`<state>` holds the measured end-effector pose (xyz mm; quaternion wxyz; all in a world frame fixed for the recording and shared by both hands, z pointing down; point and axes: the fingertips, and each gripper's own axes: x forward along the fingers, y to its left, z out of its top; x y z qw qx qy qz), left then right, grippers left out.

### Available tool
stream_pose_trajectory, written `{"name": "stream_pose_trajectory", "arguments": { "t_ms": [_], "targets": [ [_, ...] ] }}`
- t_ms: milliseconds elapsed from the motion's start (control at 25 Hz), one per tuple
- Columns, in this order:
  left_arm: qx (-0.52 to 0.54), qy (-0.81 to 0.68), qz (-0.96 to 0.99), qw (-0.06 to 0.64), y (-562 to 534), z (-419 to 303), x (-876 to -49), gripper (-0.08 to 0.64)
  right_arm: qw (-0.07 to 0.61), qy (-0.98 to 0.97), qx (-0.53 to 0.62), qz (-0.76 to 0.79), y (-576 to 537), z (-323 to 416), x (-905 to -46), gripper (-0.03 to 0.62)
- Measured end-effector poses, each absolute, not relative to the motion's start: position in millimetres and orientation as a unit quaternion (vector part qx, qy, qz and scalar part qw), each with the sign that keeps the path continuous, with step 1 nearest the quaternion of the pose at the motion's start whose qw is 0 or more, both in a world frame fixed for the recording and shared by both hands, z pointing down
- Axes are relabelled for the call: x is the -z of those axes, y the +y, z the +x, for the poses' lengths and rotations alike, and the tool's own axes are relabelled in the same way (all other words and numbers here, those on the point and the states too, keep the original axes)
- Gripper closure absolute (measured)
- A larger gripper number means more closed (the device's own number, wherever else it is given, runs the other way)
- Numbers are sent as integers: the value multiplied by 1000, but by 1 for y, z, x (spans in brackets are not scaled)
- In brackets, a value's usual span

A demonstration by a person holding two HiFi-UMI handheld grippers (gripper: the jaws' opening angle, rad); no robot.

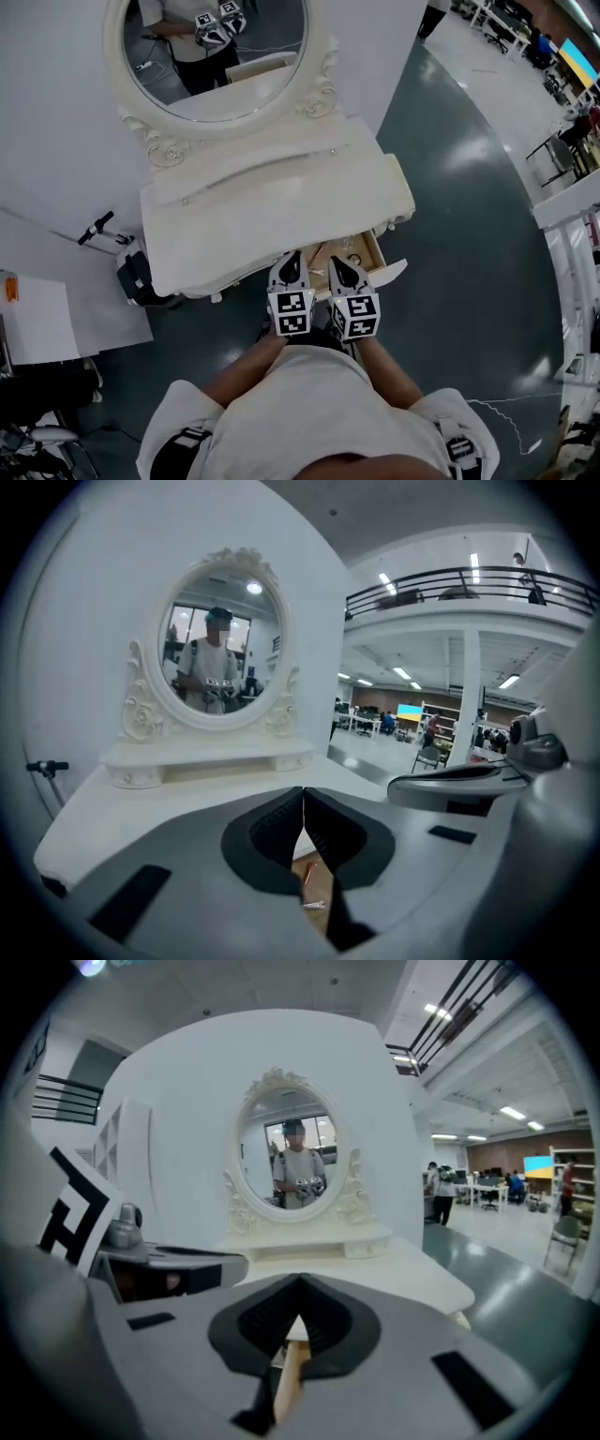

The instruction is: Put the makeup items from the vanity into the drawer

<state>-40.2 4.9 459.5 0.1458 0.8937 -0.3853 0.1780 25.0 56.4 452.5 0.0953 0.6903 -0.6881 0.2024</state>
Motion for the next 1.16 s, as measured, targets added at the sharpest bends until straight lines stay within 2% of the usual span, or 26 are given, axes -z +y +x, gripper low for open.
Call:
{"name": "stream_pose_trajectory", "arguments": {
  "t_ms": [280,760,1160],
  "targets": [
    [-150,-416,881,170,43,-15,-446,551,117,-734,-169,647,76,42,-427,578],
    [-175,-459,859,144,94,3,-464,551,114,-776,-150,602,111,70,-450,578],
    [-192,-452,862,128,103,16,-459,551,101,-791,-136,587,113,76,-435,578]
  ]
}}
